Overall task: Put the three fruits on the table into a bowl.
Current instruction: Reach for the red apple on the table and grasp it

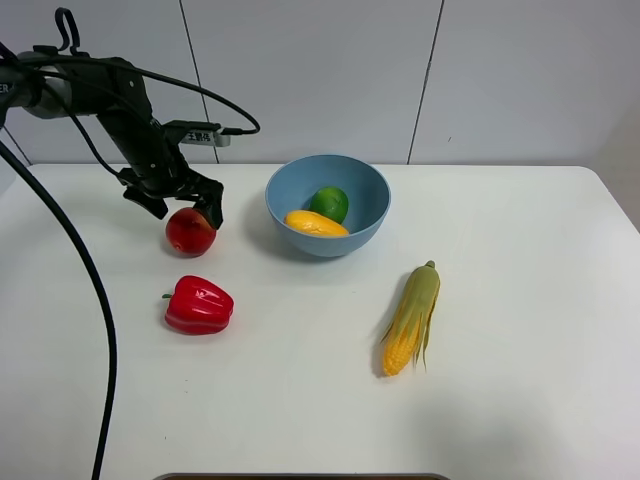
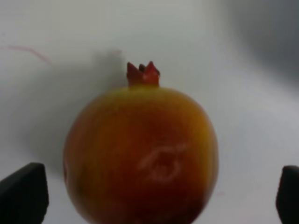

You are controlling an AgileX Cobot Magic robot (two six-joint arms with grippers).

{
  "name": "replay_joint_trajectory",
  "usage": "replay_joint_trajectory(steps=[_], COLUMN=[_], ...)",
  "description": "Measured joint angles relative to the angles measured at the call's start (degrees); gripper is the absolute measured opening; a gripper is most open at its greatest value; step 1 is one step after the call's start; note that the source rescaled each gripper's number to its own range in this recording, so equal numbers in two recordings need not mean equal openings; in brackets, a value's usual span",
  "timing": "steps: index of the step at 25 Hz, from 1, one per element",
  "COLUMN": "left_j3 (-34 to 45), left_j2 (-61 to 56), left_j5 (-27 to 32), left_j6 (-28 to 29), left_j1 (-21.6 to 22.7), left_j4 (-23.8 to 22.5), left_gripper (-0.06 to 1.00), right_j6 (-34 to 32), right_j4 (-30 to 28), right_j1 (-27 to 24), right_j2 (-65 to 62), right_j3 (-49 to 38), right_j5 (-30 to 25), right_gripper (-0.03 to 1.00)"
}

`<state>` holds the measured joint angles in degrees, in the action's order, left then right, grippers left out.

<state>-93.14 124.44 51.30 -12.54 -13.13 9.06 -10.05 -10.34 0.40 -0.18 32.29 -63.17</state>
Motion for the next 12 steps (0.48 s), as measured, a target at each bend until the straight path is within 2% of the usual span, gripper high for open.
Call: replay_joint_trajectory(steps=[12], left_j3=[0.00], left_j2=[4.81], left_j5=[-3.49], left_j6=[-0.18], left_j1=[0.00], left_j4=[-0.85], left_gripper=[1.00], right_j6=[0.00], right_j4=[0.00], right_j1=[0.00], right_j2=[0.00], right_j3=[0.00], right_j5=[0.00], right_gripper=[0.74])
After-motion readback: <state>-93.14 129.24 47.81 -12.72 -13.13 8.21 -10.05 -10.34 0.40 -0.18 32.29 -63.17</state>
